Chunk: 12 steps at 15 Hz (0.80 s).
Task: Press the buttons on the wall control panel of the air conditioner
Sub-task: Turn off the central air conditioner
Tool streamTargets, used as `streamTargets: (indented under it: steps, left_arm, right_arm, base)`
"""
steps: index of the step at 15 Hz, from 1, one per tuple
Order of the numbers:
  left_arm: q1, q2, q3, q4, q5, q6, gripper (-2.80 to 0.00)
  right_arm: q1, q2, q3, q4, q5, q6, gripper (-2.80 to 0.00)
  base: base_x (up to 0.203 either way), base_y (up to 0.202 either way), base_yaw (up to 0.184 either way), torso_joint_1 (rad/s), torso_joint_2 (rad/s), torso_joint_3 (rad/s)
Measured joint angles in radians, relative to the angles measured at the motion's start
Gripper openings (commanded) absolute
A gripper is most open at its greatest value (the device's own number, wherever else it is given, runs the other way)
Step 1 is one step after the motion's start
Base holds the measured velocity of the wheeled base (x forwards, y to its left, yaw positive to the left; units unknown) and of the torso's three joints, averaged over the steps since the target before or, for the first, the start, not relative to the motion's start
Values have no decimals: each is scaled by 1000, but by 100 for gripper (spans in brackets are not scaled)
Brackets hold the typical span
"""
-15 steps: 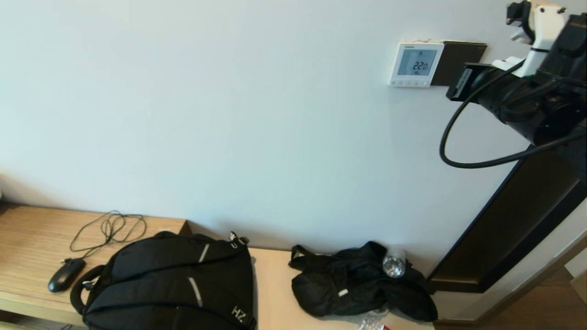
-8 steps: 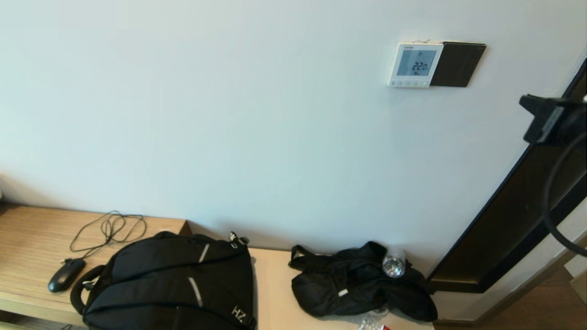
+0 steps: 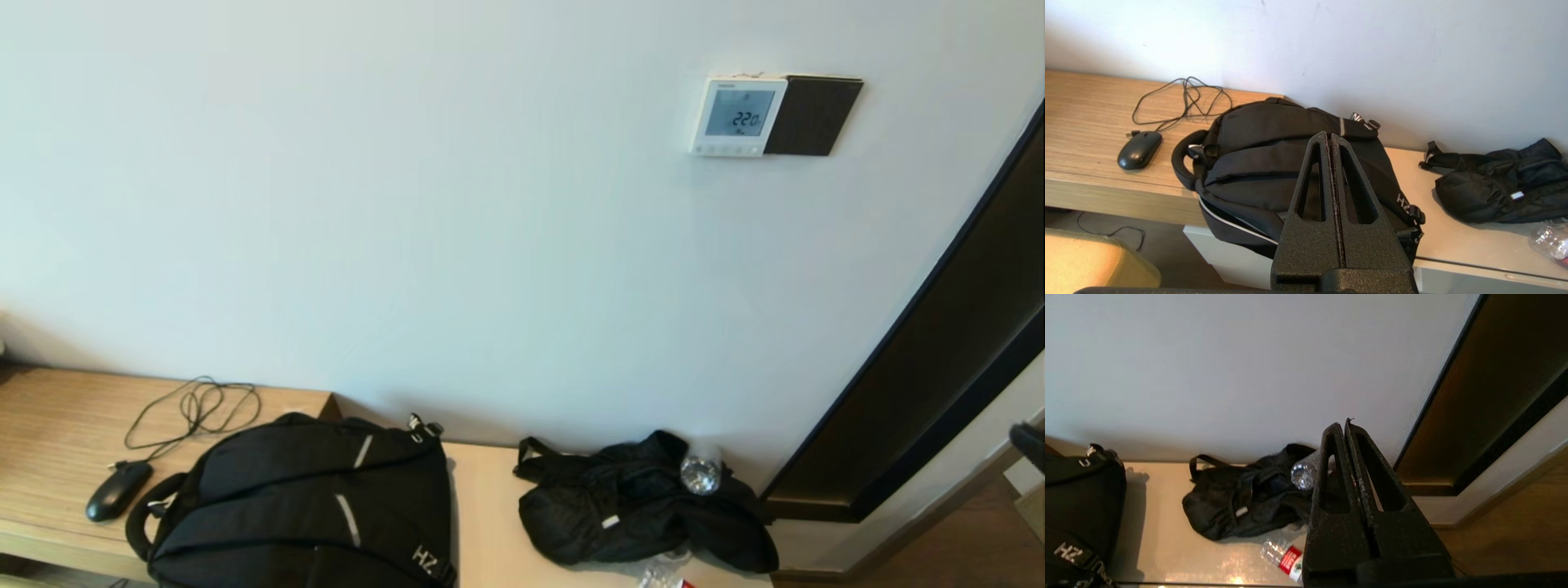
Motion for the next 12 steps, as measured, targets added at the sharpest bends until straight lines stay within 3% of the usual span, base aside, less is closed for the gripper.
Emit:
streamTargets:
  steps: [6,9,12]
  left_arm:
    - [0,0,0,0,0,0,-280]
    - [0,0,0,0,0,0,-280]
    - [0,0,0,0,0,0,-280]
  right_arm:
    - [-42,-311,262,113,23,-33,-280]
    - [-45,-427,296,210,33,-36,-280]
    - [-79,-526,298,279,106,-42,-280]
  base:
    - [0,0,0,0,0,0]
    - [0,0,0,0,0,0]
    - [0,0,0,0,0,0]
